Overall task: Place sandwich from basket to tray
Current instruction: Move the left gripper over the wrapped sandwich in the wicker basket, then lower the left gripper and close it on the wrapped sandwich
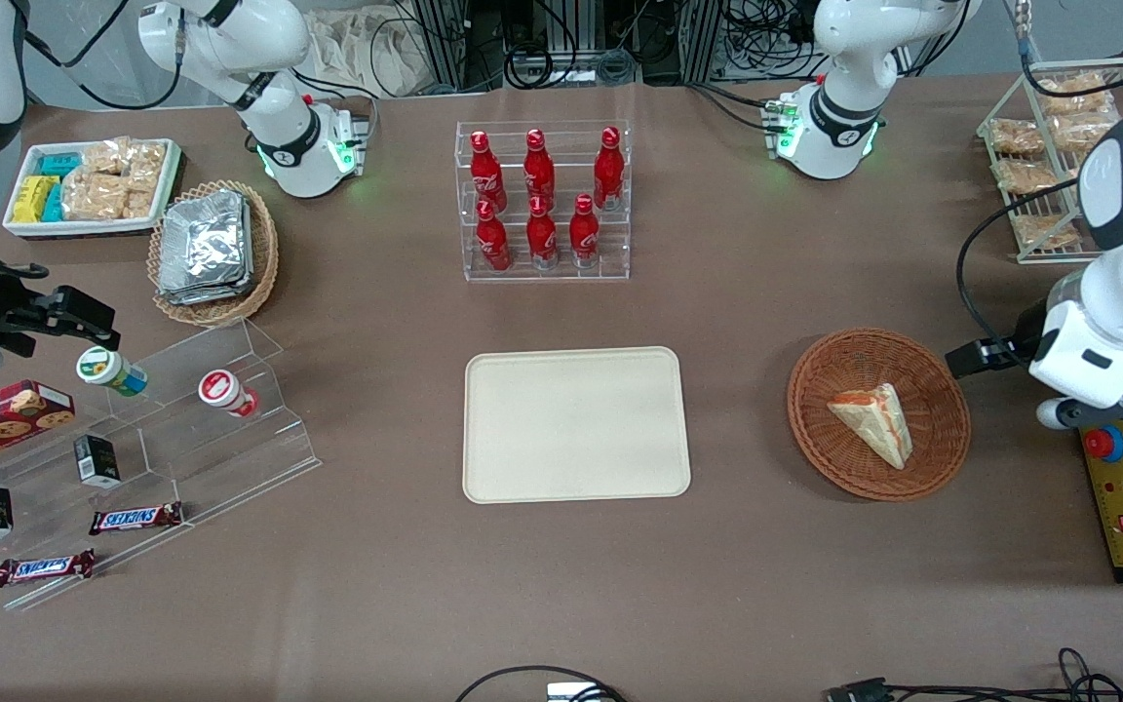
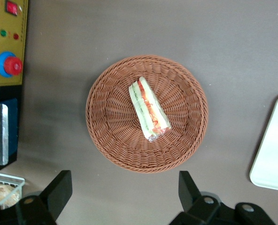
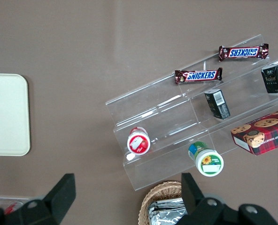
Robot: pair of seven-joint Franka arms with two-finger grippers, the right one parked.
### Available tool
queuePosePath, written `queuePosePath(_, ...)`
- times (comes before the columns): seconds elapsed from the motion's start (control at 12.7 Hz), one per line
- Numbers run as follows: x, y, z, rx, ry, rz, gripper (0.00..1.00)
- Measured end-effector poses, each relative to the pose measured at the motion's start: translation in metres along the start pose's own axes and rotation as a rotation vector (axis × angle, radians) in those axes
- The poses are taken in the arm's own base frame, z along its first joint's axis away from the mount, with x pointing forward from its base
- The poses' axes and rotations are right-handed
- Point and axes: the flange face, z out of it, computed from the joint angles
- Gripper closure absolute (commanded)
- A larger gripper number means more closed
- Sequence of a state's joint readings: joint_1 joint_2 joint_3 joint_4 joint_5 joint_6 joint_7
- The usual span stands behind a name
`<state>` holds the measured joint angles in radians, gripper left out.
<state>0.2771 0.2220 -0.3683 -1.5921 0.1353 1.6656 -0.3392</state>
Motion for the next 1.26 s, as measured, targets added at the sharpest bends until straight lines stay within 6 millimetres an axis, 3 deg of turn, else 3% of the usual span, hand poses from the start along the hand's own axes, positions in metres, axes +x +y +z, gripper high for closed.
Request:
queuePosePath(0.24, 0.014, 0.005, 0.044, -0.011, -0.022, -0.168, 0.0)
queuePosePath(0.47, 0.024, 0.008, 0.114, -0.062, 0.044, -0.323, 0.0)
queuePosePath(0.71, 0.024, 0.007, 0.181, -0.108, -0.006, -0.47, 0.0)
queuePosePath(1.26, 0.025, 0.006, 0.243, -0.106, -0.117, -0.562, 0.0)
